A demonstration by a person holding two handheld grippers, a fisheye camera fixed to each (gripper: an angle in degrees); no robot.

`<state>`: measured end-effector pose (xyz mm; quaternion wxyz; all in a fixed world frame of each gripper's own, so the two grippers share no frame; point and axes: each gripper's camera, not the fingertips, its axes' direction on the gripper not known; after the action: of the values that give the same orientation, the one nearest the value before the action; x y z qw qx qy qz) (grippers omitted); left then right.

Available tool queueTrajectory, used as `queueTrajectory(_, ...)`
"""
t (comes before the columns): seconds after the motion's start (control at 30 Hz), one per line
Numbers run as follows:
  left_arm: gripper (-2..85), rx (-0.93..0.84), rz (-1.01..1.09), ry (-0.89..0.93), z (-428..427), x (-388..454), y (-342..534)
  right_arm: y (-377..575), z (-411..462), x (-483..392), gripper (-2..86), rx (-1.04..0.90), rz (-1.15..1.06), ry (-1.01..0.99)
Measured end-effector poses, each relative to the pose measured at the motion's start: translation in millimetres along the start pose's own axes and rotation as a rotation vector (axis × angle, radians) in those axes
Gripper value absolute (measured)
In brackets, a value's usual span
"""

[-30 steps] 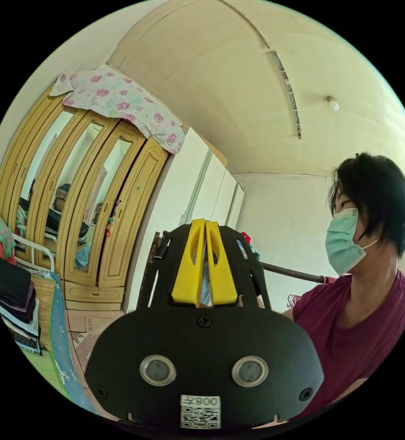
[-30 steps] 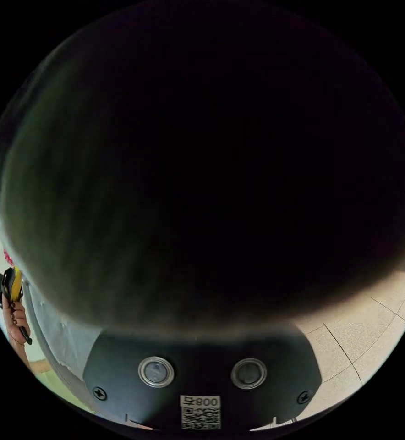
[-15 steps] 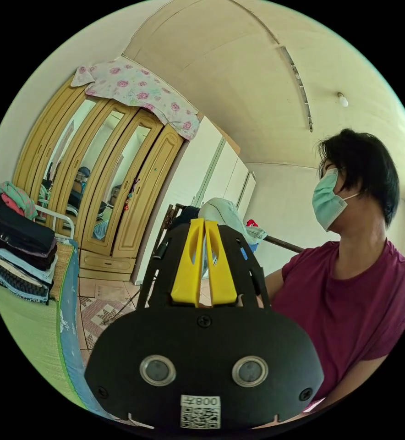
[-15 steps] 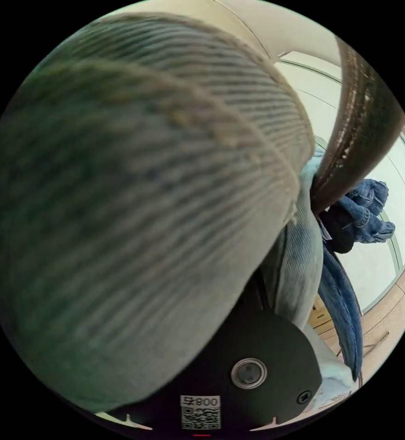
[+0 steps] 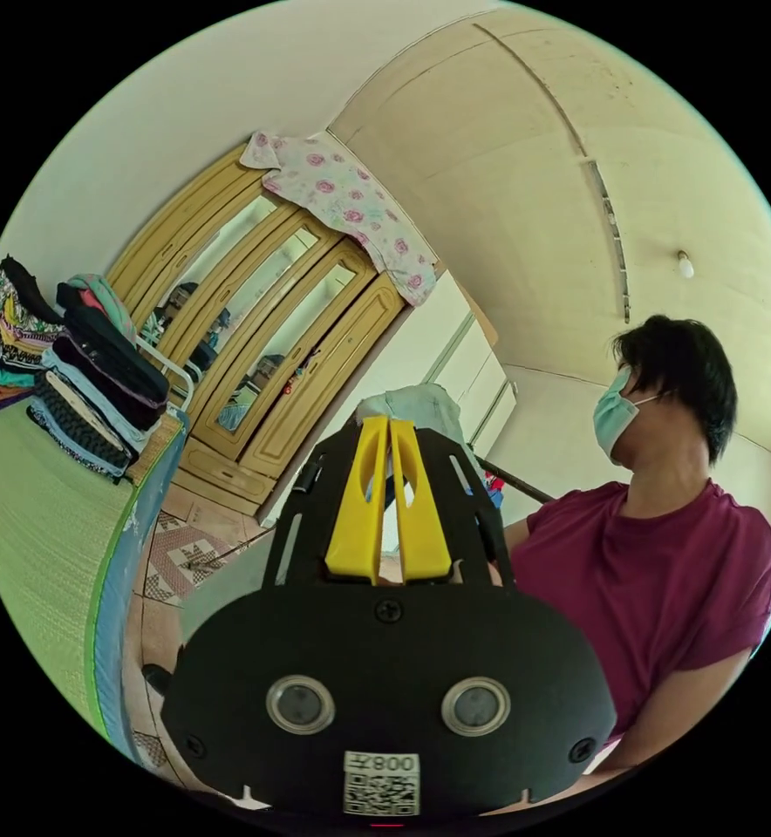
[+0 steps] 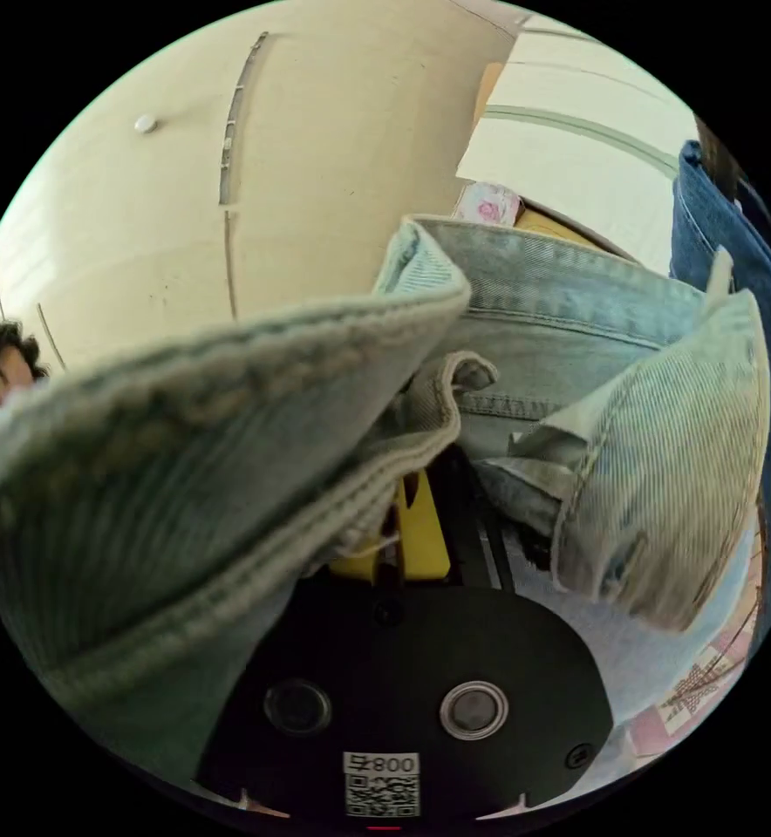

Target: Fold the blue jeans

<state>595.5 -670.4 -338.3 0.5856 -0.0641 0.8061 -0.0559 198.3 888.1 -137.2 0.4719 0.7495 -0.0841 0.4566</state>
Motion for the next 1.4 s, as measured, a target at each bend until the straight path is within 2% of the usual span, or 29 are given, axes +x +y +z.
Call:
queueTrajectory(0.23, -0.1, -0.014, -0.023, -0.085, -93.6, 21.3, 32.9, 8.4, 20.2, 33.4, 2.1, -0.007, 0.095, -0.066)
queueTrajectory(0.43, -0.1, -0.039, -0.085, -0.109, -147.2, 15.1, 59.9, 13.7, 85.3, 41.2, 1.9, -0.038, 0.104, -0.102)
queueTrajectory(0.63, -0.1, 0.034, -0.095, -0.091, -211.5, 5.5, 70.9, 24.3, 213.9, -2.1, 1.4, -0.128, 0.046, -0.245)
queueTrajectory(0.73, 0.0, 0.089, -0.074, -0.13, -258.0, 8.0, 78.3, 47.6, 298.2, -69.1, 1.3, -0.228, -0.033, -0.412)
queueTrajectory(0.8, 0.0, 0.13, -0.089, -0.16, -289.8, 7.4, 89.0, 85.4, 366.8, -143.1, 1.2, -0.372, -0.102, -0.574)
queueTrajectory(0.93, 0.1, 0.246, -0.184, -0.27, -366.7, 4.5, 132.0, 186.0, 446.9, -269.4, 0.7, -0.657, -0.173, -0.829)
queueTrajectory(1.0, 0.1, 0.274, -0.259, -0.347, -396.5, 2.5, 158.8, 294.1, 467.0, -360.3, 0.5, -0.925, -0.244, -0.999)
queueTrajectory(1.03, 0.1, 0.285, -0.322, -0.418, -415.3, 1.0, 180.5, 326.0, 465.3, -381.1, 0.4, -0.997, -0.271, -1.037)
queueTrajectory(1.1, 0.1, 0.297, -0.449, -0.515, -442.7, -3.6, 219.8, 465.2, 435.4, -440.2, 0.4, -1.278, -0.338, -1.114)
queueTrajectory(1.13, 0.1, 0.298, -0.552, -0.564, -459.8, -8.2, 248.9, 502.2, 423.7, -448.8, 0.3, -1.352, -0.356, -1.111)
queueTrajectory(1.2, 0.2, 0.295, -0.724, -0.62, -482.8, -14.9, 295.3, 644.6, 371.9, -455.4, 0.0, -1.646, -0.402, -1.011)
queueTrajectory(1.27, 0.2, 0.355, -0.936, -0.622, -510.1, -14.5, 352.3, 727.0, 336.7, -436.6, 0.0, -1.871, -0.352, -0.928)
queueTrajectory(1.3, 0.2, 0.377, -0.965, -0.622, -516.3, -11.5, 362.9, 759.4, 318.7, -420.5, -0.1, -1.968, -0.311, -0.885)
queueTrajectory(1.4, 0.2, 0.445, -0.982, -0.646, -546.7, 9.7, 389.2, 783.5, 300.8, -384.0, -0.1, -2.041, -0.274, -0.87)
